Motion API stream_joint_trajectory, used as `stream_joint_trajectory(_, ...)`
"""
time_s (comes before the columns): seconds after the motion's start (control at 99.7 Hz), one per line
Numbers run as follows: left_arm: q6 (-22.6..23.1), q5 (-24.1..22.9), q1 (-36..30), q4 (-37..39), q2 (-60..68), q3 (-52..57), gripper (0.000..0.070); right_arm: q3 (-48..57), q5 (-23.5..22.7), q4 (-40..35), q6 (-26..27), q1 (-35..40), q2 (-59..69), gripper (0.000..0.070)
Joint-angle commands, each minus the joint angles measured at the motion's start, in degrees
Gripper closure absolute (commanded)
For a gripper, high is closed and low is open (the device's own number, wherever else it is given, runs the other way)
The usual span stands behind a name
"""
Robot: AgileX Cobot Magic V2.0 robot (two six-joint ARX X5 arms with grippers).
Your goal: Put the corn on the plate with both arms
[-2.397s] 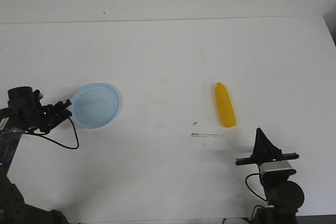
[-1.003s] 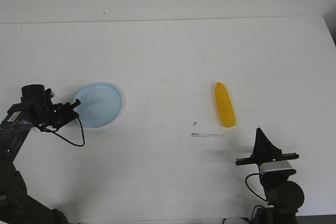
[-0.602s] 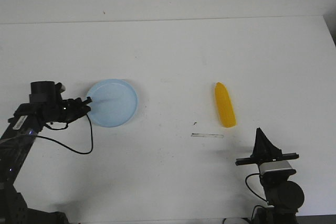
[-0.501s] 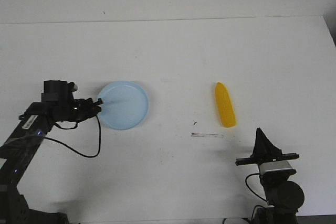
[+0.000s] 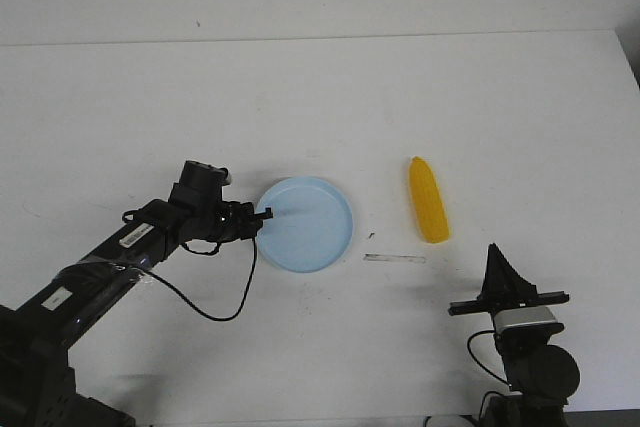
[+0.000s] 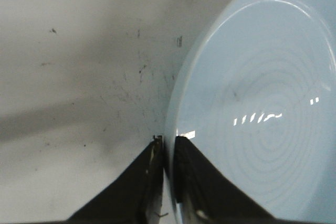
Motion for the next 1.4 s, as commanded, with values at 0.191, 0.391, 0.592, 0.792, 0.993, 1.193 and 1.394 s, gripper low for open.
stream_joint_trajectory(0.191, -0.63, -0.04, -1.18, 0.57, 1.70, 0.52, 0.0561, -0.09, -0.02, 0.59, 0.81, 0.00, 0.00, 0.0695)
stream_joint_trajectory(0.391, -0.63, -0.04, -1.18, 0.52, 0.72, 0.52, 0.0440, -0.09, -0.02, 0.59, 0.81, 0.00, 0.00, 0.0695)
stream_joint_trajectory(0.592, 0.46, -0.79, 0.61, 1.05, -5.68, 0.48, 0.0469, -0.09, 0.00, 0.59, 0.81, 0.00, 0.00, 0.0695)
stream_joint_trajectory(0.792, 7.54, -6.14, 4.55, 8.90, -15.04, -2.34, 0.0671, -0.09, -0.02, 0.59, 0.81, 0.00, 0.00, 0.0695)
stream_joint_trajectory(0.993, 22.88, -16.22, 8.79, 22.12, -25.73, -11.15, 0.0699, -0.09, -0.02, 0.59, 0.81, 0.00, 0.00, 0.0695)
stream_joint_trajectory(1.193, 29.14, -16.46, 14.71, 26.21, -38.38, -21.33, 0.0700, -0.09, -0.02, 0.59, 0.81, 0.00, 0.00, 0.0695)
stream_joint_trajectory(1.394, 28.76, -16.44, 17.90, 25.53, -53.57, -31.10, 0.0700, -0.09, -0.02, 0.59, 0.81, 0.00, 0.00, 0.0695)
